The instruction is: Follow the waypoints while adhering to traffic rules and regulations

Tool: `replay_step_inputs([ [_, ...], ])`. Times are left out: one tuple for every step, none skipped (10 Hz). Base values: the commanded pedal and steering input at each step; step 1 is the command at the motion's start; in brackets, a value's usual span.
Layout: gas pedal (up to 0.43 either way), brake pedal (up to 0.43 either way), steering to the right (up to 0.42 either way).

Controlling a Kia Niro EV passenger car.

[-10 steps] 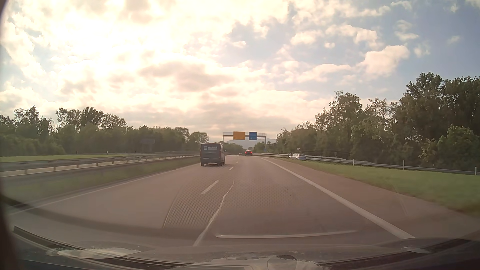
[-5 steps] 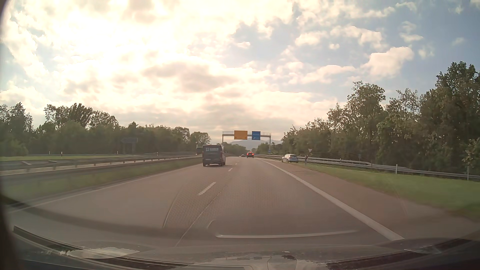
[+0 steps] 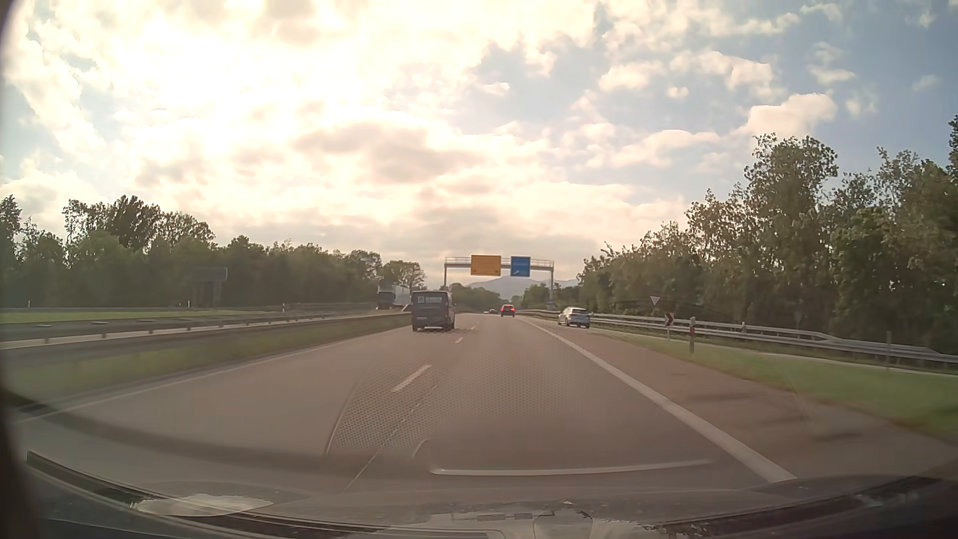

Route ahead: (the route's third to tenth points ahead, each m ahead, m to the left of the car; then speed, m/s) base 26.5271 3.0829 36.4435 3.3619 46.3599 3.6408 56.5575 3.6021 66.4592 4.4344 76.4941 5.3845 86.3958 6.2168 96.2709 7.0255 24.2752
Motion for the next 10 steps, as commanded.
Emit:
replay_step_inputs([
  [0.000,0.000,-0.010],
  [0.000,0.000,-0.010],
  [0.000,0.000,-0.010],
  [0.000,0.000,-0.009],
  [0.000,0.104,-0.008],
  [0.000,0.104,-0.008],
  [0.000,0.140,-0.008],
  [0.000,0.159,-0.008],
  [0.000,0.165,-0.007],
  [0.000,0.171,-0.005],
])
